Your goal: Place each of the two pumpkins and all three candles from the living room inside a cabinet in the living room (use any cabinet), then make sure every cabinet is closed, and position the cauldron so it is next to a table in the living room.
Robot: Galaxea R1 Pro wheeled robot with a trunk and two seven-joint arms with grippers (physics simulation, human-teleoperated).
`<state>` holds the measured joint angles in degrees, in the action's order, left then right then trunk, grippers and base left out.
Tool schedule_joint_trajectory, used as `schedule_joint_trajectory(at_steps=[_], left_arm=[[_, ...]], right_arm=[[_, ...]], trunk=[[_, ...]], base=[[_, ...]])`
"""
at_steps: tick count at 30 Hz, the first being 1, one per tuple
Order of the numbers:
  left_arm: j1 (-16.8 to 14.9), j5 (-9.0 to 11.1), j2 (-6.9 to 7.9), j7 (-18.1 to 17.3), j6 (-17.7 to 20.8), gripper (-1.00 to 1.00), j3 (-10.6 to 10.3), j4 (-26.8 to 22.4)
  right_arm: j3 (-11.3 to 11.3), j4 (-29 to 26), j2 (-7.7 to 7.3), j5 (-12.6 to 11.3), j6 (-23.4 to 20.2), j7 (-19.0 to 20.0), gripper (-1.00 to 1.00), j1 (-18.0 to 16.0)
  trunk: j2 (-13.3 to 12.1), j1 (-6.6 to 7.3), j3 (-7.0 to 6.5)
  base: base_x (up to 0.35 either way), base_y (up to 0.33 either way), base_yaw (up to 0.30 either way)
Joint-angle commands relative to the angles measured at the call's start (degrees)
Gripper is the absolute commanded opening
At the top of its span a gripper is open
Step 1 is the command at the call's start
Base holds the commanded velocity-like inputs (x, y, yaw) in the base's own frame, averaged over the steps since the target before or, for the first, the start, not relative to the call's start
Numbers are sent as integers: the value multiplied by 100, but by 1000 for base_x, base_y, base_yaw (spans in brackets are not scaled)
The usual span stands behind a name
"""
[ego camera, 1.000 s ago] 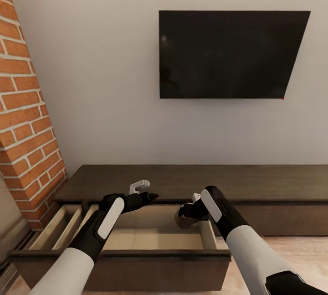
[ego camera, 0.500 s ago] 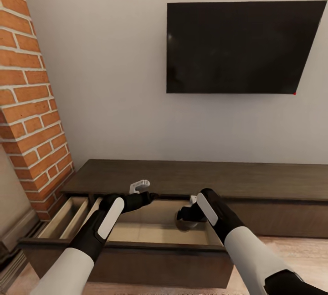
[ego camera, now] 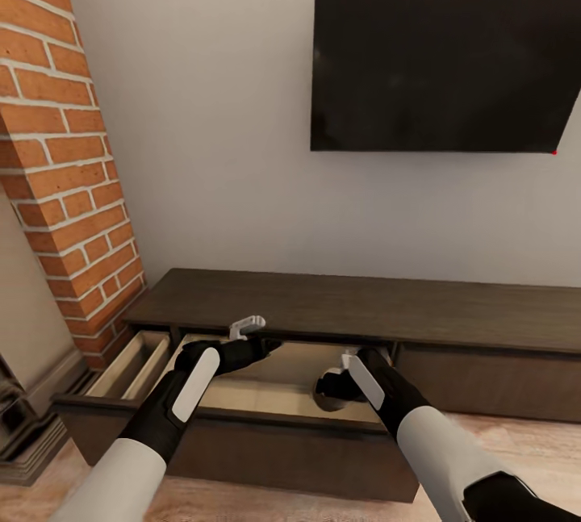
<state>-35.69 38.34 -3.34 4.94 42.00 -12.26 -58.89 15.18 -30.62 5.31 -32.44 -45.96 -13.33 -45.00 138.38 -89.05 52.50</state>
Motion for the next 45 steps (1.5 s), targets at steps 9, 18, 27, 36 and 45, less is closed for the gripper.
schedule_joint_trajectory(at_steps=[9,18,27,36,45], left_arm=[[-7,60,0,51,15,100,-5,-8],[-6,66,0,60,17,100,-5,-8],[-7,69,0,60,18,100,-13,-8],[-5,69,-6,60,10,100,-21,-8],[-7,69,-9,60,14,100,-22,-8]], right_arm=[[24,146,-8,-35,51,67,-100,-108],[20,188,-13,-35,45,67,-100,-115],[12,188,-18,-35,27,59,-100,-118],[11,202,-17,-35,20,45,-100,-123],[3,718,-18,-48,32,39,-100,-401]], trunk=[[366,-196,242],[486,-262,333],[486,-262,334],[486,-262,356],[498,-286,634]], base=[[0,0,129],[49,0,63],[288,0,1],[30,0,0],[0,0,0]])
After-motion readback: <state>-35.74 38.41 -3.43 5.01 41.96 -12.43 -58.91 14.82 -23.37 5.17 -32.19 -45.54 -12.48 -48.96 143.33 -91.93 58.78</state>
